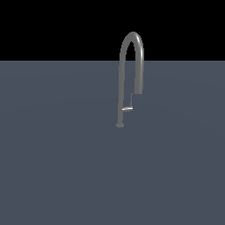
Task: Turn on the faucet by rotating a designated handle.
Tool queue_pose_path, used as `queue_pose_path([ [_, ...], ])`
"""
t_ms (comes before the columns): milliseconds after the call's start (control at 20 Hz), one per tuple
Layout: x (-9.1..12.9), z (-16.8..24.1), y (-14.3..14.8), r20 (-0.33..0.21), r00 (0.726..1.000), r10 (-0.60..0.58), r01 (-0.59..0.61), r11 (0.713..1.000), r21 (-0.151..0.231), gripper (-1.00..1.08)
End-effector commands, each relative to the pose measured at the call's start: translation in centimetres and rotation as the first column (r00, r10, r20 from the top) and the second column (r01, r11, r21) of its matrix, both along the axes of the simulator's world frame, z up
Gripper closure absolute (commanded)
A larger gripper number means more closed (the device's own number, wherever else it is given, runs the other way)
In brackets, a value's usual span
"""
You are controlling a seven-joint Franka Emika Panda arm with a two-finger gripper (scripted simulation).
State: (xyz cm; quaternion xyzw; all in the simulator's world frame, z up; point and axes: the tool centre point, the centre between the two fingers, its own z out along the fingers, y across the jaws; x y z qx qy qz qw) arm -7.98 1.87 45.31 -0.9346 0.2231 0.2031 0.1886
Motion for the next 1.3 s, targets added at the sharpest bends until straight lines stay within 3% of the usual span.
queue_pose_path([
  [0,1.5,-0.8,-0.1,-0.04,0.999,-0.036,0.037,0.999,0.032,1.08],
  [600,8.0,-6.0,-1.2,-0.243,0.955,-0.172,0.214,0.963,0.162,1.08],
  [1250,13.5,-13.1,-3.3,-0.466,0.849,-0.247,0.399,0.88,0.259,1.08],
])
